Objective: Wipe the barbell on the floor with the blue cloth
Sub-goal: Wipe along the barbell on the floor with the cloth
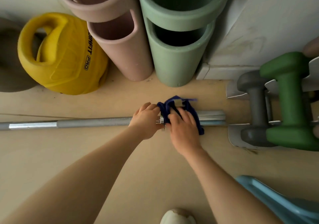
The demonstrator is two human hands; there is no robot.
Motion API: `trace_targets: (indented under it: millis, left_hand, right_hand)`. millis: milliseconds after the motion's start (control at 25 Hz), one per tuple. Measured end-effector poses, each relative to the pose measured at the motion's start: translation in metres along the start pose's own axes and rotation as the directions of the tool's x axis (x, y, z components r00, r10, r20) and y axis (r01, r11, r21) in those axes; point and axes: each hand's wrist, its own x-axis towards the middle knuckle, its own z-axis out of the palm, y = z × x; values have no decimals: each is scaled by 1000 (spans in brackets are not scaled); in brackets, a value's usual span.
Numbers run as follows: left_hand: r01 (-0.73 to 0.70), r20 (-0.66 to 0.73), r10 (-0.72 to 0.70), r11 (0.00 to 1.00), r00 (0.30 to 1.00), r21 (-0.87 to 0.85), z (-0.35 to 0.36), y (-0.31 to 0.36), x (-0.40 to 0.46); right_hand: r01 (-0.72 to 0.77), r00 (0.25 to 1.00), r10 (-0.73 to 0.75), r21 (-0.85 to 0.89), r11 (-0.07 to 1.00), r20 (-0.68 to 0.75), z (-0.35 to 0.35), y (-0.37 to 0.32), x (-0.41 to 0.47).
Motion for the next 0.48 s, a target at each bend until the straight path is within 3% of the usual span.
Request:
trace_targets:
  millis: [40,80,160,200,280,320,360,400,440,480]
  left_hand:
    - [8,18,-7,1000,1000,-13,-1,-1,1]
    - [12,33,-11,1000,999,-24,-1,-1,2]
    - [-13,24,14,1000,1000,-16,-1,2,2]
    - [-56,4,56,998,998,29,0,4,0]
    - [-188,-7,193,966,981,178,3,9,-3]
    - [-240,9,245,942,970,234,5,9,-3]
    - [-263,24,266,928,964,262,6,8,-4]
    - [-260,30,262,927,965,269,8,8,-4]
    - [-246,27,248,933,968,261,9,7,-4]
    - [-236,22,238,939,971,250,11,8,-5]
  right_hand:
    - [-38,999,38,-7,999,12,-2,16,1]
    - [-194,981,194,-1,981,-31,-5,29,0]
    - [-478,875,480,43,877,-64,-9,34,-9]
    - [-439,897,440,27,898,-31,-9,29,-13]
    - [-162,986,161,25,986,36,-5,31,-23]
    - [-105,994,102,48,993,50,-7,39,-24]
    - [-184,983,181,101,978,42,-11,47,-24]
    - [-356,933,360,173,918,12,-13,51,-24]
    - [-561,805,593,314,766,-5,-14,51,-23]
    - [-687,621,784,494,533,19,-15,45,-21]
